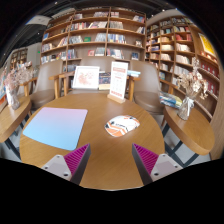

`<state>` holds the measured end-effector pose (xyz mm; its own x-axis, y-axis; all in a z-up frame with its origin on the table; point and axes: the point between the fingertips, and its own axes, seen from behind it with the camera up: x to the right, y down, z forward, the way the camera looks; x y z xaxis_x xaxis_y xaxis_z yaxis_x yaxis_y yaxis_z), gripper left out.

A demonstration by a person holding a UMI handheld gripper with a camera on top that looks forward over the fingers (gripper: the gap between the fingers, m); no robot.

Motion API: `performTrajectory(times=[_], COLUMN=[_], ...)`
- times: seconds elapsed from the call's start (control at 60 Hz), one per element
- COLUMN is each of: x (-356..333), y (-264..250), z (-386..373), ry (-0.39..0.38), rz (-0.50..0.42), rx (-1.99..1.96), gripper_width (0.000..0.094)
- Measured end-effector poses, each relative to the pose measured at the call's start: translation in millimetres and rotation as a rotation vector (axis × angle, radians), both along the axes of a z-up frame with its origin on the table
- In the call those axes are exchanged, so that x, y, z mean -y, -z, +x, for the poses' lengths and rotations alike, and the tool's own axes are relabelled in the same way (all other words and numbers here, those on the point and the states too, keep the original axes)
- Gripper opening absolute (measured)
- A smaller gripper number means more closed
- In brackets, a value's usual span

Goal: Arrange mouse

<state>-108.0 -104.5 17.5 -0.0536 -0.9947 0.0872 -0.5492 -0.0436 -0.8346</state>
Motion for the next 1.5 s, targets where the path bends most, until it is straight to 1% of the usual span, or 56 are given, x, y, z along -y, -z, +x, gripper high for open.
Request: performTrajectory(times=[0.317, 0.833, 0.967, 1.117, 1.35, 1.5], x=[10.6, 25.6, 25.9, 23.1, 14.0, 10.1], y=[23.6, 28.7, 28.1, 28.8, 30.3, 30.6], z=[44.5, 104.9, 121.7, 142.8, 172.3, 186.0], ry=[-0.001, 0.021, 0.011, -0.013, -0.047, -0.054], rz=[0.03, 0.055, 0.056, 0.054, 0.078, 0.078], rx=[-0.03, -0.049, -0.052, -0.058, -0.069, -0.057], gripper_width=[0.085, 0.0853, 0.0864, 0.0853, 0.0851, 0.0847])
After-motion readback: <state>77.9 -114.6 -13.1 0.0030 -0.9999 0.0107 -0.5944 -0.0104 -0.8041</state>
